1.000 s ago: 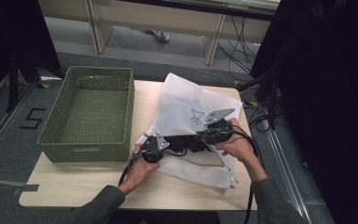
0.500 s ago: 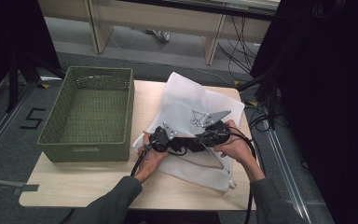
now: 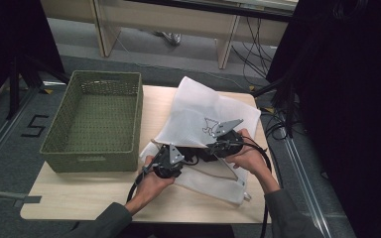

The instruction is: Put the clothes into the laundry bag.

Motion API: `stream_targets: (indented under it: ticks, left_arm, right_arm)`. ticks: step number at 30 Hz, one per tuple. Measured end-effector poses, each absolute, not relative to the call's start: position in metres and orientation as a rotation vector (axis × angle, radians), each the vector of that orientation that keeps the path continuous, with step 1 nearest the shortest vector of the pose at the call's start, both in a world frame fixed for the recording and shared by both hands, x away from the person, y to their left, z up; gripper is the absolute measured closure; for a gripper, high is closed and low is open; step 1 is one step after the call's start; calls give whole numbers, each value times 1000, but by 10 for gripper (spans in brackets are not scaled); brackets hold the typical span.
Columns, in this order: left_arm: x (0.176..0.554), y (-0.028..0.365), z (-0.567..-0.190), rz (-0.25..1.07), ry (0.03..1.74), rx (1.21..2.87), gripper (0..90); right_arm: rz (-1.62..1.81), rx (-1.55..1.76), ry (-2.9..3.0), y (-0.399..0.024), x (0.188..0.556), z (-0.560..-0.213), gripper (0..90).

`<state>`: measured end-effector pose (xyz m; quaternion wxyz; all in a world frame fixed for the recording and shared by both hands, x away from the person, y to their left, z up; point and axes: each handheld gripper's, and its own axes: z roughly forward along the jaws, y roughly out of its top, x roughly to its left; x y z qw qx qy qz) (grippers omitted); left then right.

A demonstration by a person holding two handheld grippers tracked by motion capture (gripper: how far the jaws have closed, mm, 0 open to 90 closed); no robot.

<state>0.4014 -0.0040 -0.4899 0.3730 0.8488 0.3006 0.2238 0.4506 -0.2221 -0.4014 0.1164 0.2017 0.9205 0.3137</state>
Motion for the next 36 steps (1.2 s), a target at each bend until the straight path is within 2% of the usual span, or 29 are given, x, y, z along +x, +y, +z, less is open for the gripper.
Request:
stream_targets:
  ticks: [1, 2, 5, 9, 14, 21, 24, 30, 36]
  left_arm:
    - [403, -6, -492, 572, 748, 2184, 704]
    - [404, -9, -495, 550, 760, 2181, 704]
    - [415, -22, -506, 509, 746, 2197, 791]
    - [425, -35, -513, 529, 761, 2210, 856]
    - [445, -48, -514, 608, 803, 2197, 883]
    - [467, -58, -512, 720, 835, 2204, 886]
    - [467, -59, -513, 703, 861, 2167, 881]
    - [450, -53, -503, 657, 827, 2155, 754]
    - [422, -47, -495, 577, 775, 2142, 716]
  right_arm:
    - [911, 611, 2684, -221, 449, -401, 838]
    - [911, 611, 2684, -221, 449, -401, 838]
    - [914, 596, 2682, -222, 449, -401, 843]
    - [927, 581, 2695, -223, 451, -402, 850]
    - [920, 577, 2702, -223, 451, -402, 854]
    - [903, 603, 2703, -224, 451, -402, 855]
    - [921, 613, 2702, -227, 453, -404, 856]
    - [941, 599, 2697, -227, 454, -404, 853]
    - [937, 659, 2685, -229, 454, -404, 851]
